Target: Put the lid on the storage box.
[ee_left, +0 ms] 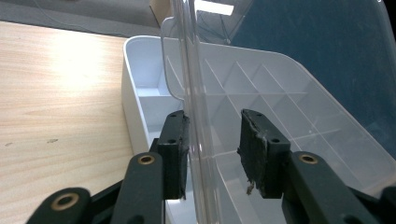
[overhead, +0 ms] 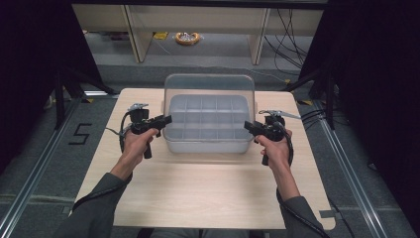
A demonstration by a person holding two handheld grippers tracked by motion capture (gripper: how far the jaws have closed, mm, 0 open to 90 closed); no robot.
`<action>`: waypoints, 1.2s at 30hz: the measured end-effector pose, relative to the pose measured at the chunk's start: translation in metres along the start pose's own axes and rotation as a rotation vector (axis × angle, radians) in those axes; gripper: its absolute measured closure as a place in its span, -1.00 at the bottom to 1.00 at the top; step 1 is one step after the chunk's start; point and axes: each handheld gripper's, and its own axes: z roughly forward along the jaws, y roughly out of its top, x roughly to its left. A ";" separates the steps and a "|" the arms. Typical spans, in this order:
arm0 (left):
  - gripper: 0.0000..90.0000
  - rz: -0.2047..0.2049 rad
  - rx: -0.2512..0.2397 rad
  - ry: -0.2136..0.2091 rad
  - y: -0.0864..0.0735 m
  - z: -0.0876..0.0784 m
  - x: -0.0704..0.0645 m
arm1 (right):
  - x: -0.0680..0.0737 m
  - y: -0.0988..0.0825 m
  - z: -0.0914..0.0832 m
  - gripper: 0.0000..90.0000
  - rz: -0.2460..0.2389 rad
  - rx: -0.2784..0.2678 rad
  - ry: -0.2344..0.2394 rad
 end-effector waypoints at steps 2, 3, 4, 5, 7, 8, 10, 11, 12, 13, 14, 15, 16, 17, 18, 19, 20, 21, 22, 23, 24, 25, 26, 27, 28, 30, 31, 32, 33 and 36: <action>0.36 -0.001 0.002 0.007 0.000 0.003 0.001 | 0.002 0.001 0.001 0.26 0.026 0.007 -0.001; 0.36 -0.004 -0.001 0.010 0.000 0.004 0.002 | 0.004 0.001 0.001 0.26 0.056 0.019 -0.006; 0.36 -0.005 -0.001 0.012 -0.001 0.006 0.002 | 0.004 0.000 0.003 0.27 0.053 0.016 -0.009; 0.35 -0.005 0.006 0.012 -0.001 0.007 0.003 | 0.004 0.000 0.003 0.26 0.052 0.017 -0.006; 0.35 -0.015 0.008 0.016 -0.002 0.009 0.004 | 0.001 0.000 0.006 0.27 0.039 0.017 -0.003; 0.35 -0.013 0.014 0.013 -0.003 0.010 0.005 | 0.002 -0.001 0.007 0.27 0.046 0.020 -0.014; 0.35 -0.020 0.012 0.016 -0.005 0.012 0.006 | 0.002 -0.001 0.008 0.27 0.060 0.025 -0.010; 0.34 -0.025 0.015 0.015 -0.005 0.013 0.006 | 0.000 -0.001 0.009 0.27 0.048 0.023 -0.014; 0.34 -0.028 0.016 0.012 -0.005 0.014 0.007 | -0.003 -0.002 0.011 0.26 0.026 0.019 -0.014; 0.34 -0.028 0.017 0.014 -0.006 0.014 0.007 | -0.004 -0.002 0.011 0.27 0.041 0.020 -0.005; 0.33 -0.026 0.021 0.017 -0.006 0.014 0.006 | -0.004 -0.003 0.011 0.26 0.046 0.027 -0.003; 0.33 -0.029 0.023 0.018 -0.007 0.014 0.006 | -0.001 -0.003 0.011 0.26 0.090 0.038 -0.009; 0.33 -0.033 0.026 0.017 -0.007 0.015 0.006 | -0.003 -0.004 0.012 0.26 0.075 0.030 -0.019; 0.33 -0.035 0.026 0.016 -0.006 0.014 0.007 | -0.003 -0.004 0.012 0.26 0.093 0.036 0.000; 0.33 -0.036 0.028 0.018 -0.006 0.014 0.007 | -0.007 -0.004 0.014 0.26 0.046 0.024 -0.007; 0.33 -0.036 0.025 0.019 -0.006 0.014 0.007 | -0.006 -0.004 0.014 0.25 0.067 0.028 -0.003; 0.32 -0.032 0.028 0.022 -0.006 0.014 0.007 | -0.005 -0.004 0.014 0.25 0.071 0.028 -0.005; 0.32 -0.032 0.030 0.024 -0.006 0.014 0.007 | -0.005 -0.004 0.015 0.25 0.067 0.028 -0.008; 0.32 -0.037 0.028 0.022 -0.007 0.015 0.008 | -0.005 -0.004 0.016 0.25 0.061 0.029 -0.010; 0.32 -0.037 0.029 0.024 -0.007 0.015 0.009 | -0.006 -0.004 0.017 0.25 0.046 0.027 -0.010; 0.32 -0.043 0.028 0.026 -0.008 0.016 0.010 | -0.004 -0.004 0.017 0.25 0.067 0.033 -0.008; 0.31 -0.047 0.029 0.022 -0.009 0.017 0.011 | -0.001 -0.004 0.017 0.25 0.098 0.036 -0.004; 0.30 -0.055 0.028 0.022 -0.009 0.018 0.012 | -0.001 -0.004 0.018 0.24 0.099 0.037 -0.009; 0.30 -0.063 0.028 0.021 -0.010 0.019 0.013 | -0.006 -0.005 0.020 0.24 0.045 0.030 -0.012; 0.29 -0.069 0.032 0.018 -0.011 0.020 0.014 | -0.002 -0.005 0.019 0.24 0.101 0.043 -0.007; 0.28 -0.082 0.036 0.011 -0.013 0.023 0.017 | -0.004 -0.006 0.021 0.23 0.093 0.041 -0.012; 0.28 -0.087 0.038 0.012 -0.014 0.024 0.017 | -0.003 -0.006 0.021 0.23 0.113 0.044 -0.010; 0.27 -0.092 0.037 0.010 -0.015 0.025 0.018 | -0.004 -0.007 0.022 0.23 0.109 0.047 -0.019; 0.27 -0.090 0.034 0.007 -0.015 0.026 0.018 | -0.004 -0.007 0.023 0.23 0.108 0.048 -0.030; 0.26 -0.086 0.033 0.008 -0.015 0.026 0.018 | -0.010 -0.009 0.025 0.23 0.066 0.038 -0.025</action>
